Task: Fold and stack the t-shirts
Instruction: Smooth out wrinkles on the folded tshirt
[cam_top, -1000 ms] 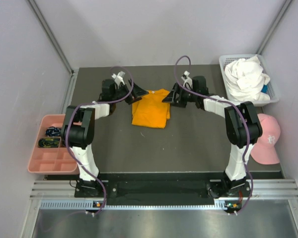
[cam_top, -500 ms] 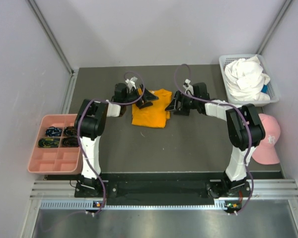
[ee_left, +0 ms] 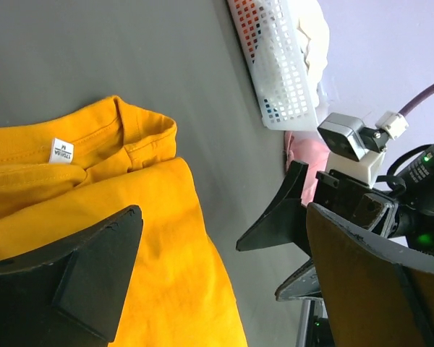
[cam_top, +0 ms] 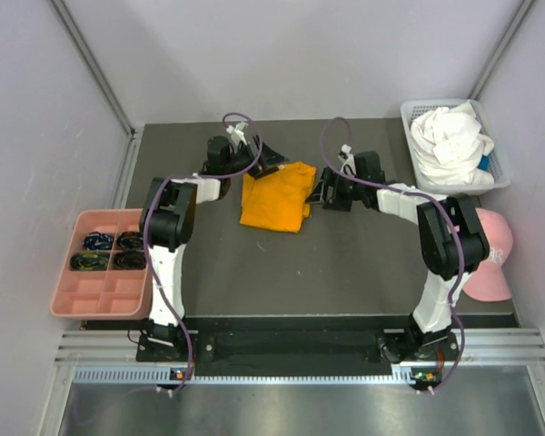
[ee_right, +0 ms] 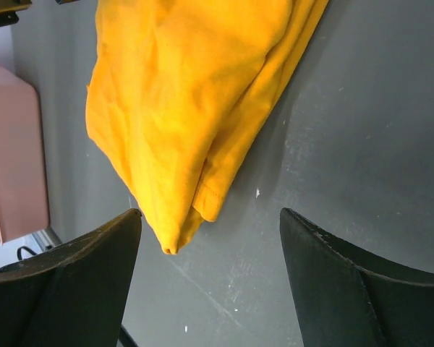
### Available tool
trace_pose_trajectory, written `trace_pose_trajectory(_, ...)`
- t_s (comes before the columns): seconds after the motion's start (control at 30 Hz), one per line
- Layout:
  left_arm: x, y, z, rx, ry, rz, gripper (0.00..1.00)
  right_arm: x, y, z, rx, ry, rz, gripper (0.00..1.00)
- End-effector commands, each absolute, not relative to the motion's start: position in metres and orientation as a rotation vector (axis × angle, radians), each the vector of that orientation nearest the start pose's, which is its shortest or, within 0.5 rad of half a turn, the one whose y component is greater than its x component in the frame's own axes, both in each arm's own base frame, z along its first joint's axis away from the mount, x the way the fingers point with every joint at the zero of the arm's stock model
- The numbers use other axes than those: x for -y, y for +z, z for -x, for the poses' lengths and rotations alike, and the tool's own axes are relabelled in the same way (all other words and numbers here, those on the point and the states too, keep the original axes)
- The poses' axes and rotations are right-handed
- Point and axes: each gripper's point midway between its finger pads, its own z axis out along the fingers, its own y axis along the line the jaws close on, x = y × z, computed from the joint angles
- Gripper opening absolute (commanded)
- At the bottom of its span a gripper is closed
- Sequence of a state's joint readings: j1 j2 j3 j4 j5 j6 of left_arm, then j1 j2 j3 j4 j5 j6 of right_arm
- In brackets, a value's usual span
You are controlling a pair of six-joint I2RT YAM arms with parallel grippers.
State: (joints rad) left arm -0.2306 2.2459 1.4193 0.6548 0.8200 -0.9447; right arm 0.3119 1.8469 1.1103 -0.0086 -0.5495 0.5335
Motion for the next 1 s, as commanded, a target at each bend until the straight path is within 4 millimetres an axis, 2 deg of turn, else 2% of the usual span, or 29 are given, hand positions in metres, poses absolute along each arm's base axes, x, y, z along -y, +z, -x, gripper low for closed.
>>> trace_pose_trajectory(0.0, 0.264, 0.173, -0.508, -1.858, -1.487, -0.062, 0.99, -0.244, 0.070, -0.404, -2.392, 1.043, 0.002, 0.77)
trace_pose_trajectory(0.03, 0.259, 0.168, -0.505, -1.901, -1.460, -0.037, 0.99, -0.246, 0.062, -0.405, -2.402, 1.053, -0.010, 0.77)
trace_pose_trajectory(0.1, 0.246, 0.158, -0.510, -1.934, -1.365, -0.037, 0.99, -0.250, 0.060, -0.410, -2.392, 1.083, -0.035, 0.77)
trace_pose_trajectory(0.17, 0.234, 0.135, -0.507, -2.025, -1.265, -0.027, 0.99, -0.252, 0.053, -0.412, -2.397, 1.101, -0.055, 0.77)
trace_pose_trajectory(0.37, 0.201, 0.098, -0.497, -2.201, -0.975, -0.005, 0.99, -0.253, 0.054, -0.408, -2.400, 1.121, -0.064, 0.77)
trace_pose_trajectory(0.47, 0.180, 0.091, -0.497, -2.243, -0.810, 0.031, 0.99, -0.252, 0.059, -0.405, -2.398, 1.122, -0.054, 0.77)
trace_pose_trajectory(0.53, 0.168, 0.080, -0.489, -2.310, -0.755, 0.072, 0.99, -0.253, 0.062, -0.403, -2.393, 1.133, -0.047, 0.77)
trace_pose_trajectory(0.8, 0.158, 0.040, -0.457, -2.443, -0.705, 0.120, 0.99, -0.255, 0.062, -0.399, -2.390, 1.166, -0.044, 0.77)
trace_pose_trajectory(0.97, 0.158, 0.027, -0.453, -2.480, -0.697, 0.117, 0.99, -0.257, 0.066, -0.398, -2.379, 1.190, -0.036, 0.77)
